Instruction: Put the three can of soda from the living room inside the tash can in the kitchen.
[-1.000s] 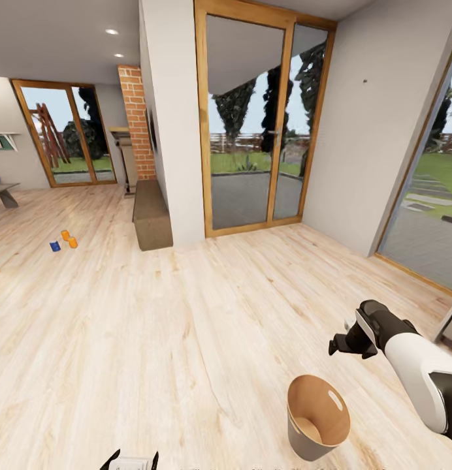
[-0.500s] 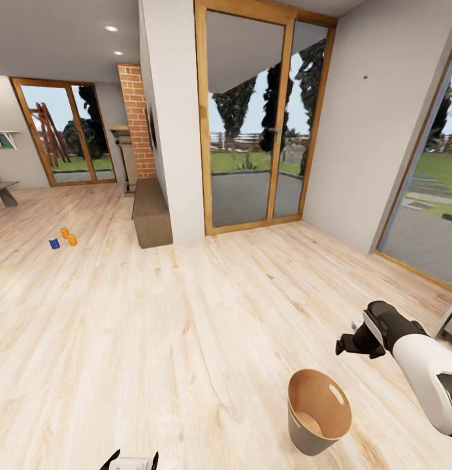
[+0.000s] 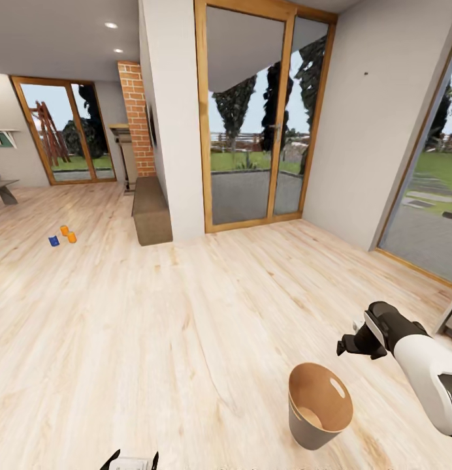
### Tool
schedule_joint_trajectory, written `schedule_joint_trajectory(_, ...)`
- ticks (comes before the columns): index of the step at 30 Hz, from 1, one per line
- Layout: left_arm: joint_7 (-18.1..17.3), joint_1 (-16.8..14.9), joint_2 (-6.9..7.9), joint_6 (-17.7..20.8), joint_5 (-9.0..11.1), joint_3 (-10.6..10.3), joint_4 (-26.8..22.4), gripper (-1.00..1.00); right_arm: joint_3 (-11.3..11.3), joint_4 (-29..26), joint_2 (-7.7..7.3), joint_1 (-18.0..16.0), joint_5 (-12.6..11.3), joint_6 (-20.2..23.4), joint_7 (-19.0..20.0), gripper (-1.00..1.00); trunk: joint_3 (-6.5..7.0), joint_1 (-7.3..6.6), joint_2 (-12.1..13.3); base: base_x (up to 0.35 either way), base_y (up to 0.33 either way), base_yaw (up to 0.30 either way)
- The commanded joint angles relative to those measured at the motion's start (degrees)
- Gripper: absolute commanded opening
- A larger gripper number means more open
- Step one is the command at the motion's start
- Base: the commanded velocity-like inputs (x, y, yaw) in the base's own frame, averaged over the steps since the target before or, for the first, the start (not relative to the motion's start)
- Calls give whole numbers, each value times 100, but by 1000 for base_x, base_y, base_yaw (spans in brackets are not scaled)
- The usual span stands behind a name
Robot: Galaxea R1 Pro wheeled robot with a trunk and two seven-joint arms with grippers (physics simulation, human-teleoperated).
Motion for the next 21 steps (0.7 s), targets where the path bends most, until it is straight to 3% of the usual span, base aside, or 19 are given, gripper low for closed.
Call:
schedule_joint_trajectory(1, 1, 0, 1, 0, 0, 0, 0, 100, 0, -2, 1, 9, 0, 0, -1, 100, -18, 23, -42, 0, 0, 0)
schedule_joint_trajectory(21, -2, 0, 3, 0, -13, 0, 0, 100, -2, -40, 5, 160, 0, -7, -4, 100, -377, 462, -844, 0, 0, 0)
